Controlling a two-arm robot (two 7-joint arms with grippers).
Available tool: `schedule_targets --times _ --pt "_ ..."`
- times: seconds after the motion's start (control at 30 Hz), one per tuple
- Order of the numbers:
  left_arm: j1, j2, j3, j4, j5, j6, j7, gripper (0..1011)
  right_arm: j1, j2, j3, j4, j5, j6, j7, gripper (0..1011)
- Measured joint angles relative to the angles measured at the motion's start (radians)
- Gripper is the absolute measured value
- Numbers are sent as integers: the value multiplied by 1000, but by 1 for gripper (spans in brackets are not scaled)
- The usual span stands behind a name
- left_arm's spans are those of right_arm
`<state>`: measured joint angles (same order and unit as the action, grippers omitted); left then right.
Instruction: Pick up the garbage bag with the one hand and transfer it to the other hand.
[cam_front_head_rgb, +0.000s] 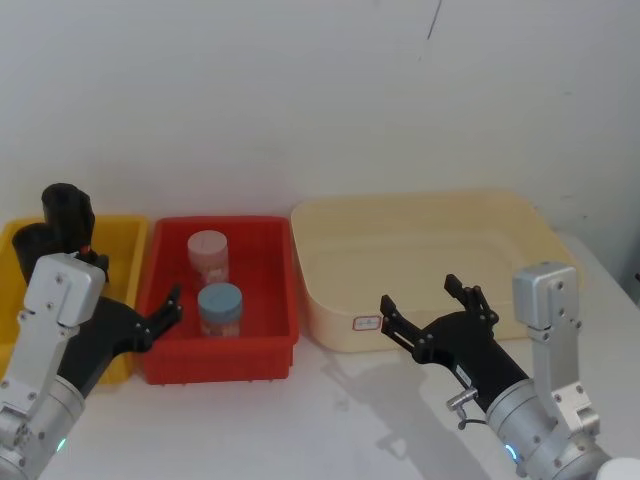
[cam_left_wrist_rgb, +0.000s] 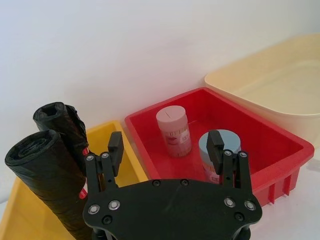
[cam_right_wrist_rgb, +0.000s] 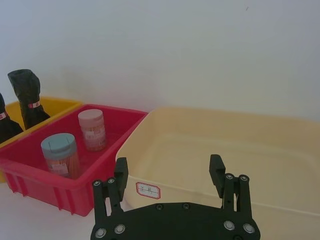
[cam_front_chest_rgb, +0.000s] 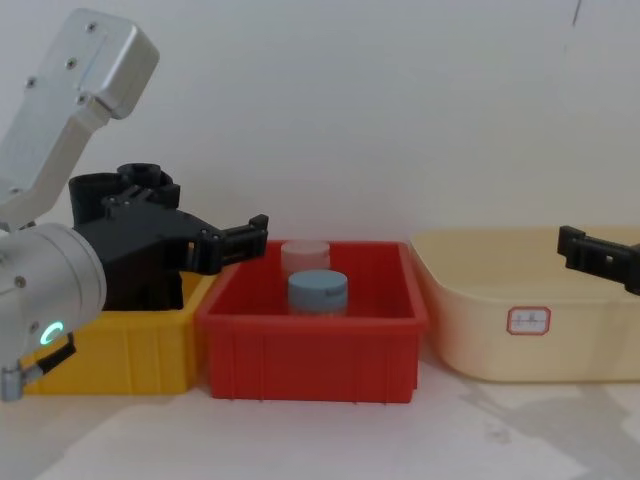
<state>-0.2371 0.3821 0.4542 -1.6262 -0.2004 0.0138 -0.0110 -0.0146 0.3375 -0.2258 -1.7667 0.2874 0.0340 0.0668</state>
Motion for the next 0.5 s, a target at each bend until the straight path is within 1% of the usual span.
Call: schedule_targets --times 0.5 --pt "0 0 0 0 0 0 0 1001 0 0 0 0 0 0 0 1000"
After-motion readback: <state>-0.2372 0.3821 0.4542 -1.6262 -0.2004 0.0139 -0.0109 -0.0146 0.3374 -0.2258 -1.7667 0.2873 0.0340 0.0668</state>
